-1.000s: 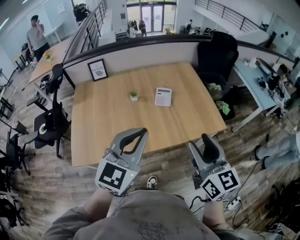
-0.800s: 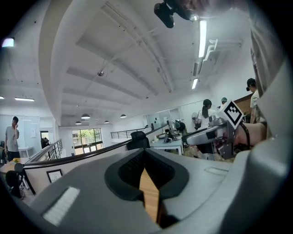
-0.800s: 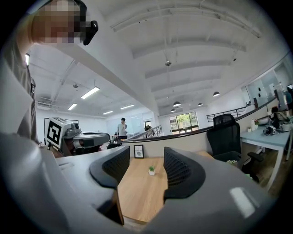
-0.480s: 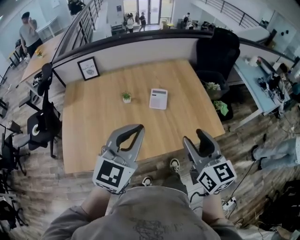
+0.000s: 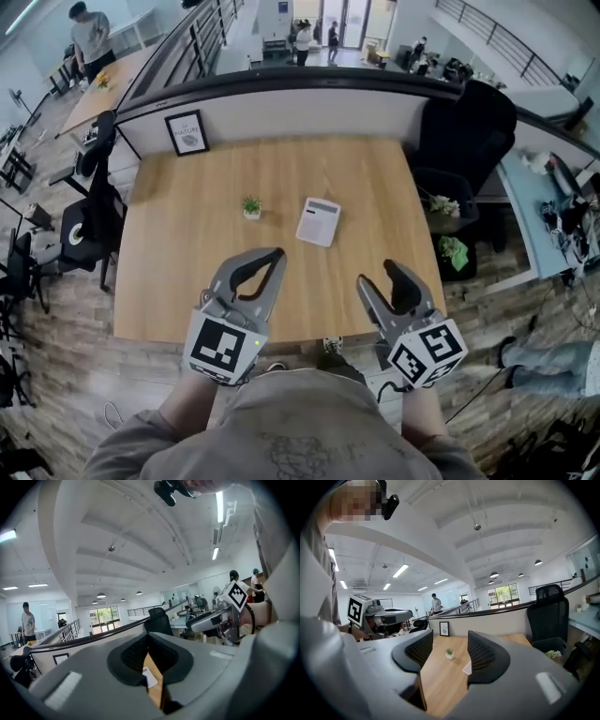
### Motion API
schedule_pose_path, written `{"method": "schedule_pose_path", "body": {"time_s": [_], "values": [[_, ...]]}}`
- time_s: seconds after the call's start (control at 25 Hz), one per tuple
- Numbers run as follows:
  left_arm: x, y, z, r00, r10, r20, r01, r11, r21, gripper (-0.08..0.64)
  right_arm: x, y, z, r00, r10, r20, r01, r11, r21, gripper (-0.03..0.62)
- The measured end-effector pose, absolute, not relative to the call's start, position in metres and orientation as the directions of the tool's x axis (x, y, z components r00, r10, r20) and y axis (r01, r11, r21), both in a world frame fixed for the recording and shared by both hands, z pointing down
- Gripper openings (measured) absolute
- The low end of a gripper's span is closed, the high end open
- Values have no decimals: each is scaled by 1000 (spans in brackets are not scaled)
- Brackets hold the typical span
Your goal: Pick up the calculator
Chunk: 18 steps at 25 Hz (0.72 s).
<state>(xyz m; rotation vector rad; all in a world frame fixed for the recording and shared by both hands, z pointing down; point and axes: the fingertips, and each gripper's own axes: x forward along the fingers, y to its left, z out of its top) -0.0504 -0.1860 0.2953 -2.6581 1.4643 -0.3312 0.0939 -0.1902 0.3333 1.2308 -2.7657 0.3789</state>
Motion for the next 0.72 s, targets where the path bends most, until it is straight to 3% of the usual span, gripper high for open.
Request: {"method": "schedule_pose_path", "body": {"time_s": [0.72], "values": [[-10, -260, 313, 191, -958, 215, -953, -233, -193, 2, 133, -325, 357, -866, -454, 210, -493, 843, -214, 219]]}}
